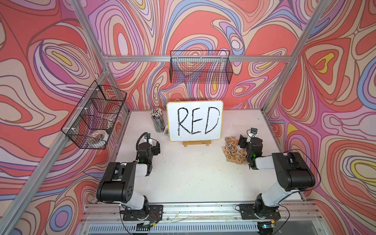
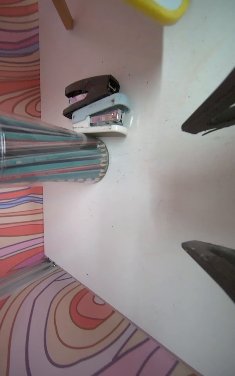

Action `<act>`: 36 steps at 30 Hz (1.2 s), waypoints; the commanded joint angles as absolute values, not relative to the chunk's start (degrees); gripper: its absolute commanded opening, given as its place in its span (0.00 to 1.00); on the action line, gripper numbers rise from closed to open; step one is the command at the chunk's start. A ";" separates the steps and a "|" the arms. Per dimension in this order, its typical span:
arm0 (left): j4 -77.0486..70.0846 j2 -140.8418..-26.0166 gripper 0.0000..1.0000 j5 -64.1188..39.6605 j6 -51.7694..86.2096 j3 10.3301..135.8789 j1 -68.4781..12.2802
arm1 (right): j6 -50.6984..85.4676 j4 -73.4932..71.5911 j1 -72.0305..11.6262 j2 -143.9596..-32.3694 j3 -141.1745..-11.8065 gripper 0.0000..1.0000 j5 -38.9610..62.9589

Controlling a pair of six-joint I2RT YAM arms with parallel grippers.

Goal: Assemble the uppercase word "red" with letter blocks
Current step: Pick up the letter block from the center of the board.

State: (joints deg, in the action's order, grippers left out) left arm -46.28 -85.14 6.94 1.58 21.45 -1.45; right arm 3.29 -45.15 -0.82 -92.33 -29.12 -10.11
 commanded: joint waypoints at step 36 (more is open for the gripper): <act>2.87 -57.00 0.70 20.81 2.66 36.97 -44.52 | 21.52 39.67 -19.23 -74.02 -53.30 0.51 -9.79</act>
